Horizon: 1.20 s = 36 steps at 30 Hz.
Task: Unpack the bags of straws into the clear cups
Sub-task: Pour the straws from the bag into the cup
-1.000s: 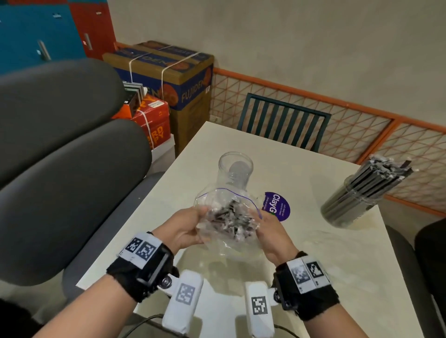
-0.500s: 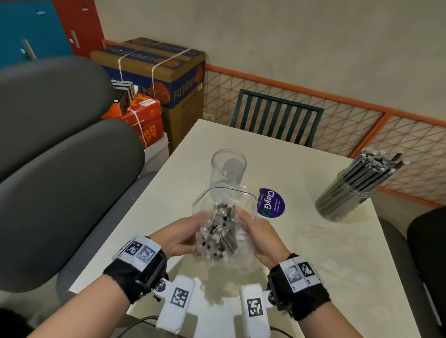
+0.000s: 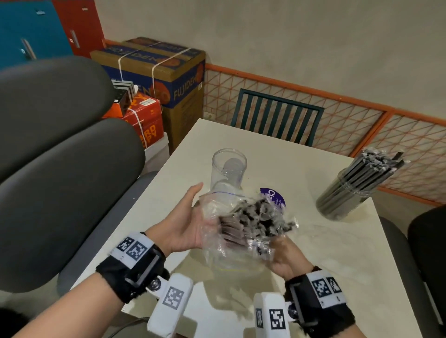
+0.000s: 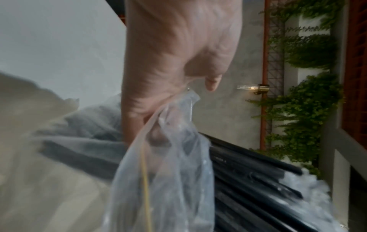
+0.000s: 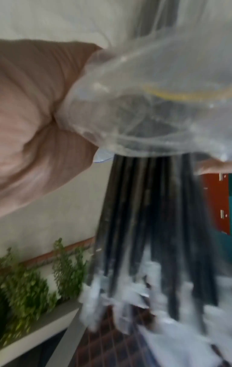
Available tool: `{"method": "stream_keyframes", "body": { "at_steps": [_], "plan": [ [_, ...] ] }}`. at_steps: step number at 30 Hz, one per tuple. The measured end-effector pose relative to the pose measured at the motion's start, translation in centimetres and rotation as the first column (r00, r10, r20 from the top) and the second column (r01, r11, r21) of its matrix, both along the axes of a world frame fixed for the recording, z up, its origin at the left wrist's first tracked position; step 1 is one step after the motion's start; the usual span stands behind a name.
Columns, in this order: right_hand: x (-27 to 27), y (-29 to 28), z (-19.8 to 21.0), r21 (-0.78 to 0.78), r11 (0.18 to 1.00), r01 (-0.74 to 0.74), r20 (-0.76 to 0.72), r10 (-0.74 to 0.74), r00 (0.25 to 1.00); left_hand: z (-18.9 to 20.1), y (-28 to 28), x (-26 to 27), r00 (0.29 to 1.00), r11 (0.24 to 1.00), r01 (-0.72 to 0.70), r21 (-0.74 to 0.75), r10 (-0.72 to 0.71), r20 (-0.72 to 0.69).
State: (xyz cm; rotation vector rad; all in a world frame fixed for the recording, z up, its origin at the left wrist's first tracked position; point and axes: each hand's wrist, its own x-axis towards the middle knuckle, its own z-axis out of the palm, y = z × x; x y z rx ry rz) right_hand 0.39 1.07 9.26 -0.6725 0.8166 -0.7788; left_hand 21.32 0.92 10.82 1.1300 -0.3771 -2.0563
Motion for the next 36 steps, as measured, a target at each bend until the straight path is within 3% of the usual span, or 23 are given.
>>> {"method": "stream_keyframes", "body": {
  "at_steps": [2, 6, 12, 17, 19, 21, 23, 24, 26, 28, 31, 36],
  "plan": [
    [0.2, -1.1, 2.1, -0.113, 0.993, -0.016, -0.153, -0.002, 0.988, 1.3, -0.3, -0.2, 0.994, 0.998, 0.068, 0.004, -0.069, 0.091],
    [1.1, -3.7, 5.7, -0.319, 0.947, -0.030, -0.366, -0.094, 0.926, 4.2, -1.5, -0.7, 0.929, 0.978, 0.144, -0.152, -0.080, 0.362],
    [3.0, -6.4, 12.7, -0.593, 0.803, -0.057, -0.295, -0.150, 0.944, 11.6, -4.1, -0.3, 0.952, 0.915, 0.200, -0.350, -0.096, 0.292],
    [5.2, -9.4, 16.0, -0.757, 0.628, -0.182, -0.395, -0.216, 0.893, 15.1, -6.4, -0.1, 0.960, 0.829, 0.197, -0.523, -0.055, 0.275],
    [5.7, -10.9, 16.9, -0.813, 0.527, -0.249, -0.475, -0.352, 0.806, 15.3, -7.9, 0.4, 0.938, 0.831, 0.190, -0.523, 0.005, 0.348],
    [5.8, -12.4, 17.5, -0.835, 0.454, -0.310, -0.538, -0.557, 0.633, 15.4, -9.3, 0.8, 0.917, 0.795, 0.149, -0.588, 0.112, 0.384],
    [5.9, -14.0, 17.7, -0.812, 0.533, -0.238, -0.560, -0.595, 0.577, 15.5, -10.7, 1.2, 0.920, 0.723, 0.108, -0.683, 0.187, 0.344],
    [5.8, -14.6, 17.9, -0.774, 0.602, -0.196, -0.571, -0.530, 0.627, 15.5, -11.3, 1.2, 0.933, 0.676, 0.092, -0.731, 0.197, 0.300],
    [5.7, -15.7, 17.8, -0.670, 0.712, -0.209, -0.527, -0.259, 0.809, 14.8, -12.7, 1.4, 0.957, 0.586, 0.075, -0.806, 0.185, 0.224],
    [5.9, -16.3, 17.3, -0.624, 0.737, -0.262, -0.470, -0.085, 0.879, 13.8, -14.1, 1.2, 0.969, 0.525, 0.090, -0.846, 0.151, 0.197],
    [6.5, -17.1, 16.3, -0.647, 0.744, -0.167, -0.409, -0.155, 0.899, 11.9, -16.3, 0.8, 0.963, 0.495, 0.088, -0.864, 0.179, 0.201],
    [7.2, -18.6, 14.0, -0.663, 0.745, -0.070, -0.336, -0.213, 0.918, 9.0, -19.0, 0.1, 0.945, 0.528, -0.036, -0.848, 0.295, 0.143]
  ]
}}
